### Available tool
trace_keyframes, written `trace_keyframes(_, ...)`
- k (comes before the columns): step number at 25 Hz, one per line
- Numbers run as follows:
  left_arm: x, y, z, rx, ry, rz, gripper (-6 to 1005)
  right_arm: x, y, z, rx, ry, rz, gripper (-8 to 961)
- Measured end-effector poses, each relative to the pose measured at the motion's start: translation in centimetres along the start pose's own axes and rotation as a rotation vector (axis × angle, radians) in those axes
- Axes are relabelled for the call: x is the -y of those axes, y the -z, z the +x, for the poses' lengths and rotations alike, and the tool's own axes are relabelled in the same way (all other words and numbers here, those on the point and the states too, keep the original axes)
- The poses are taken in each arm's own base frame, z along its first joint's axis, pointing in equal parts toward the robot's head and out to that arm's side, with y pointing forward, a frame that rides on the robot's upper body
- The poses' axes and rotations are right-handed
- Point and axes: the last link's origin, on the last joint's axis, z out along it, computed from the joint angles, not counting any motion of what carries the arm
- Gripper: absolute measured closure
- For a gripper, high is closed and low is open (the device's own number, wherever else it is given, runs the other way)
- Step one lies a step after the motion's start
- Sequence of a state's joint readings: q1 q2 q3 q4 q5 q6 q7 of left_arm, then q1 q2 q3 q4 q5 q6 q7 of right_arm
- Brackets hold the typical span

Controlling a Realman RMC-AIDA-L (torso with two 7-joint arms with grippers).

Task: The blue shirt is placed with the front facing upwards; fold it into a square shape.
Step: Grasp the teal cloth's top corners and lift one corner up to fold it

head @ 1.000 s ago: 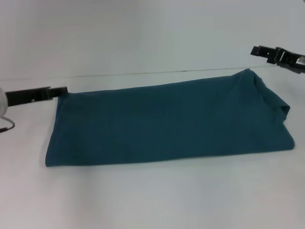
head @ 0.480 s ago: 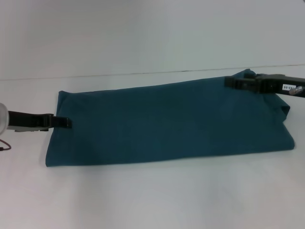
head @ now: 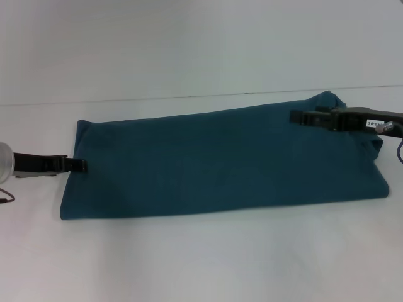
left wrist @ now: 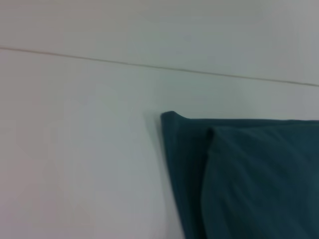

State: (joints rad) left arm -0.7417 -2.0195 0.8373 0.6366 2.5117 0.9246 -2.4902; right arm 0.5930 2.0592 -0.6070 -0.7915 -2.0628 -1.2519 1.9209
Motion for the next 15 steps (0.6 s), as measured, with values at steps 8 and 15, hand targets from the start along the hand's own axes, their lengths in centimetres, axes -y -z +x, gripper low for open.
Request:
trace_keyframes(8, 0.0, -0.7, 0.0, 0.009, 0.011, 0.009, 218, -0.4, -0.6, -0.3, -0.013, 0.003, -0.009, 26)
trace_keyframes(15, -0.5, -1.3, -0.1, 0.027, 0.011, 0.0, 221, -0.7, -1.0, -0.6, -0.018, 0.009, -0.011, 27)
